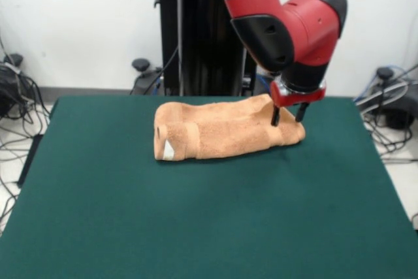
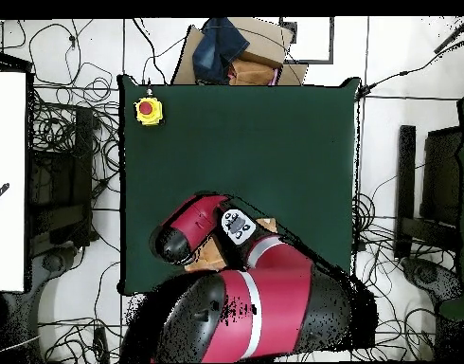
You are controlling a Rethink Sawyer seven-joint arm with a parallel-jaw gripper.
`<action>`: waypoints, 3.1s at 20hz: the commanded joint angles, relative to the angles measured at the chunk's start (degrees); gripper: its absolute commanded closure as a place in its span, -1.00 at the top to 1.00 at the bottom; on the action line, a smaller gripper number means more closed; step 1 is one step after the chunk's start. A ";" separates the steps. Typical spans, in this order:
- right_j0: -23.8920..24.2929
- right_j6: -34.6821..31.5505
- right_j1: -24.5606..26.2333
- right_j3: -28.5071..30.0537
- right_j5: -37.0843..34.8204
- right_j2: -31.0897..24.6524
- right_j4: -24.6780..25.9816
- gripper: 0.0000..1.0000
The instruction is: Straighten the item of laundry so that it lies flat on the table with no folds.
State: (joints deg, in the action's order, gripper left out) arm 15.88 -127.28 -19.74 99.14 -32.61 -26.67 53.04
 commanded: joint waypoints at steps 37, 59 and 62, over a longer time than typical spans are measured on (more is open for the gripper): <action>-4.67 3.23 4.29 1.65 5.13 3.16 10.99 1.00; -7.73 -0.07 7.11 -1.75 8.47 6.29 13.60 1.00; -8.08 0.03 7.16 -2.45 8.24 6.58 12.95 1.00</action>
State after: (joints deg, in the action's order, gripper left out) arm 8.88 -127.28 -14.24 103.40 -27.09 -21.81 63.16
